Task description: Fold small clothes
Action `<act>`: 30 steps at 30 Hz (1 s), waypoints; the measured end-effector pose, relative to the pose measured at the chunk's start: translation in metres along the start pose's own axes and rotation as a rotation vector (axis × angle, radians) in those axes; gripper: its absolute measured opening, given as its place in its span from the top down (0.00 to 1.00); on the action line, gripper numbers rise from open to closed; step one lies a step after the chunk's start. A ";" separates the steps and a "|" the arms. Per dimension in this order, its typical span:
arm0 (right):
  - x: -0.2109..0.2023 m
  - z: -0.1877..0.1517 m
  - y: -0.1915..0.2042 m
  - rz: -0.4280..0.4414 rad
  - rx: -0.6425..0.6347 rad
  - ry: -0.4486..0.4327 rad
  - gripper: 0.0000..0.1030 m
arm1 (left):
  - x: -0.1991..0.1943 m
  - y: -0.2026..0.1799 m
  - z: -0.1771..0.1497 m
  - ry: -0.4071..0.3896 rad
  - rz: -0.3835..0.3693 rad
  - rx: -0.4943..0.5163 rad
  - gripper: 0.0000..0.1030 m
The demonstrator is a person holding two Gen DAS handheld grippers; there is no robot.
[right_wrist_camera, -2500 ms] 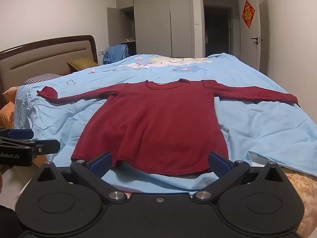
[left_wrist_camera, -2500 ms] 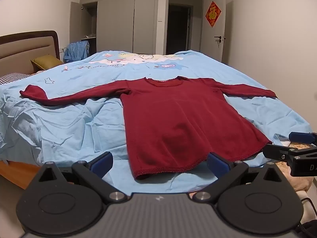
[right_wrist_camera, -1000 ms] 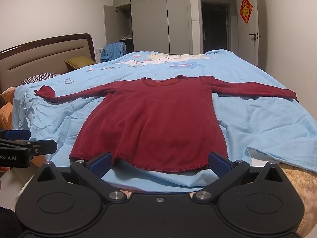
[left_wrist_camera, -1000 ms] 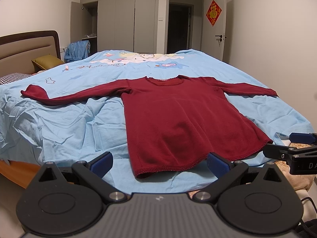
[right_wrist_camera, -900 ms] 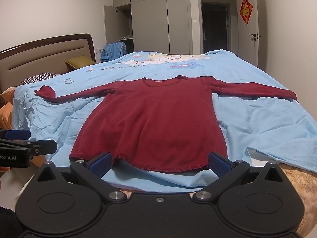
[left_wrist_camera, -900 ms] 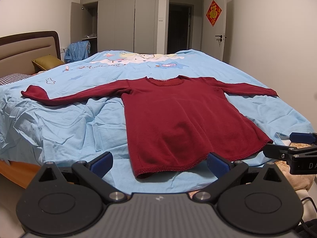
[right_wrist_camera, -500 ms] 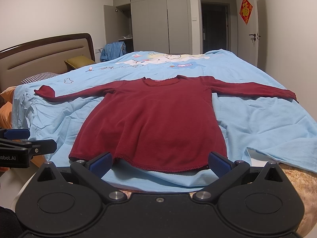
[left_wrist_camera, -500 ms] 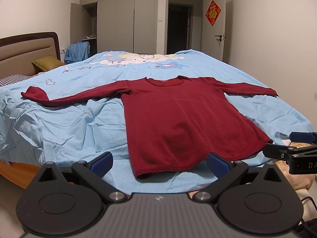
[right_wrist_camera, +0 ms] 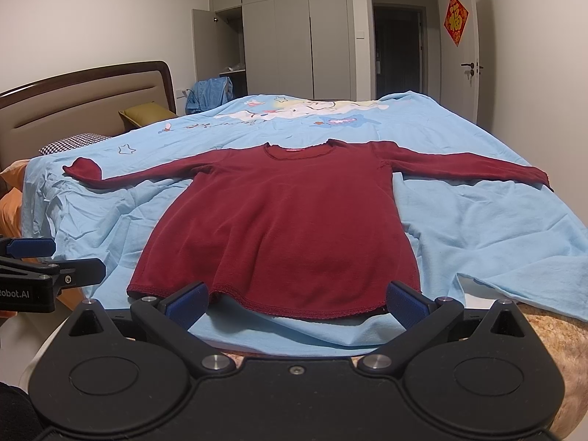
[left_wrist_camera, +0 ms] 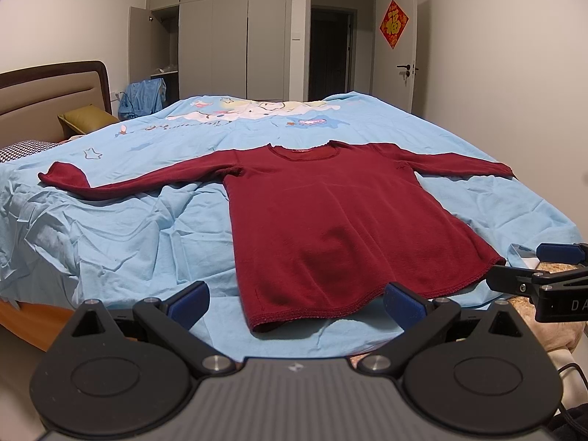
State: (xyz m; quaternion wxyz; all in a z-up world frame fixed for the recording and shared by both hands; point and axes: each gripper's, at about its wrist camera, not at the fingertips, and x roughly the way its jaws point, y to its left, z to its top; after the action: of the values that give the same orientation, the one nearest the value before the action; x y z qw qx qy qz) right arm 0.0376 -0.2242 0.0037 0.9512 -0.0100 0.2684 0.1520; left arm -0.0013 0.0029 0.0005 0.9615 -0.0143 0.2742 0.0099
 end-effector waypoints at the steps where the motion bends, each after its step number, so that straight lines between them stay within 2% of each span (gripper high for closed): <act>1: 0.000 0.000 0.000 0.000 0.000 0.000 0.00 | 0.000 -0.001 0.000 0.000 0.000 0.000 0.00; 20: 0.002 0.001 0.000 -0.012 -0.004 0.016 0.01 | 0.002 -0.003 0.001 0.008 -0.001 0.007 0.00; 25: 0.006 0.009 -0.009 -0.001 0.021 0.024 0.00 | 0.016 -0.004 0.016 0.034 0.012 0.031 0.00; 30: 0.016 0.027 -0.022 -0.022 0.029 -0.016 0.00 | 0.039 0.002 0.038 0.041 0.034 0.016 0.00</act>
State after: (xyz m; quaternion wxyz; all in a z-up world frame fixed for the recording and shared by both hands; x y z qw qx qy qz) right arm 0.0706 -0.2385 0.0174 0.9549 0.0019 0.2630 0.1376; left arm 0.0516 0.0065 0.0125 0.9554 -0.0020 0.2943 0.0236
